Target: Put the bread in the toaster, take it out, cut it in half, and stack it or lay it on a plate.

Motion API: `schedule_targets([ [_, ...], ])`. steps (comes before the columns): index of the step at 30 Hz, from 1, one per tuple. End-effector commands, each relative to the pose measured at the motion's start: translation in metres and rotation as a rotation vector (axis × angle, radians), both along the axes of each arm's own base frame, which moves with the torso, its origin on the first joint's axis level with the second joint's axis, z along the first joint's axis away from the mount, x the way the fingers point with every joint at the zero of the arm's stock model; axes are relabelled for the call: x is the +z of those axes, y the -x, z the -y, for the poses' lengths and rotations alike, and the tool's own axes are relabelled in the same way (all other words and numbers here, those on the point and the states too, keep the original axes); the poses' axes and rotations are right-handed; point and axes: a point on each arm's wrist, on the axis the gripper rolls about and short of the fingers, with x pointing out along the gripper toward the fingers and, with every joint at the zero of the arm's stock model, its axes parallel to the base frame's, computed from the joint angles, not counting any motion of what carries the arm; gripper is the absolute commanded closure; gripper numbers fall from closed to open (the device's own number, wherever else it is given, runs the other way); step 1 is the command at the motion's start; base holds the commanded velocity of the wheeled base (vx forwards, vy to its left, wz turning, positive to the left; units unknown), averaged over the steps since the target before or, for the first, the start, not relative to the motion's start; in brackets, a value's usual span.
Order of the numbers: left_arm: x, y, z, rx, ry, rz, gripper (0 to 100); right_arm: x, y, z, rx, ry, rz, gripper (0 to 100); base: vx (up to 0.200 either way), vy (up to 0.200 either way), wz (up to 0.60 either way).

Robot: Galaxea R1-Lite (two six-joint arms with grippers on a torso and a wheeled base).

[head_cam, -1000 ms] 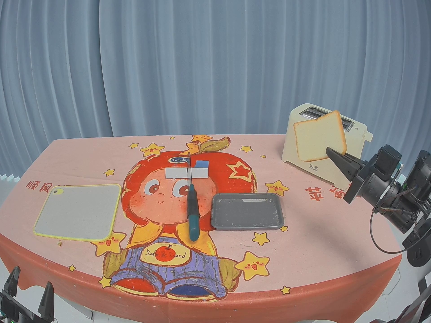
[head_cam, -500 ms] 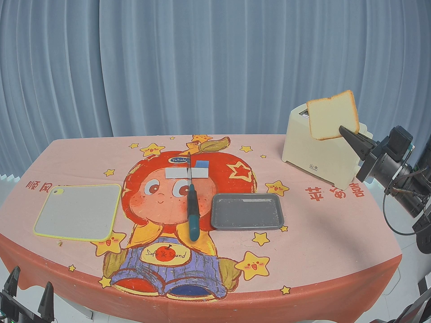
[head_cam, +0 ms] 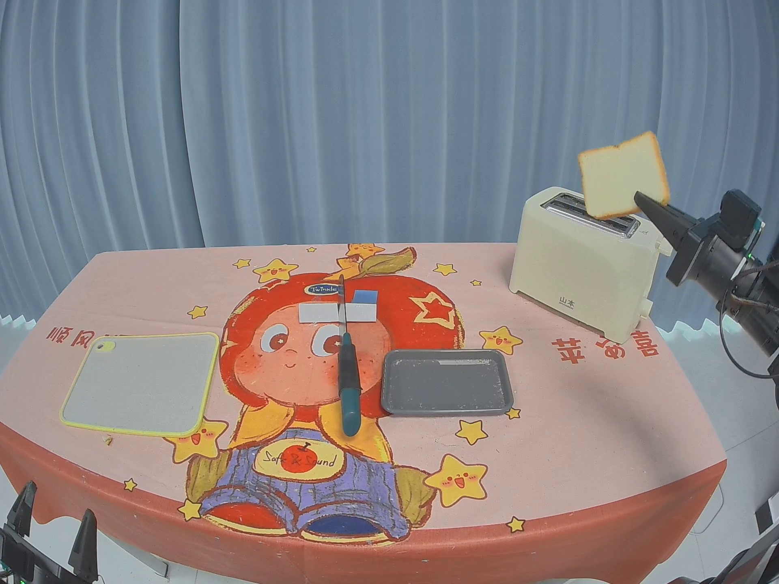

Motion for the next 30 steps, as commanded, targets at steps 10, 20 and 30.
schedule_targets([
  [10, -0.005, -0.001, 0.0, 0.001, 0.0, -0.016, 0, 0.014, -0.008, 0.027, -0.011, 0.031, 0.066, 100, 0.0, 0.0, 0.0],
  [20, -0.005, -0.001, 0.0, 0.001, 0.0, -0.016, 0, 0.01, -0.015, 0.048, -0.003, 0.151, 0.104, 100, 0.0, 0.0, 0.0],
  [30, -0.005, -0.001, 0.0, 0.001, 0.0, -0.016, 0, 0.012, -0.016, 0.052, 0.014, 0.249, 0.162, 100, 0.0, 0.0, 0.0],
])
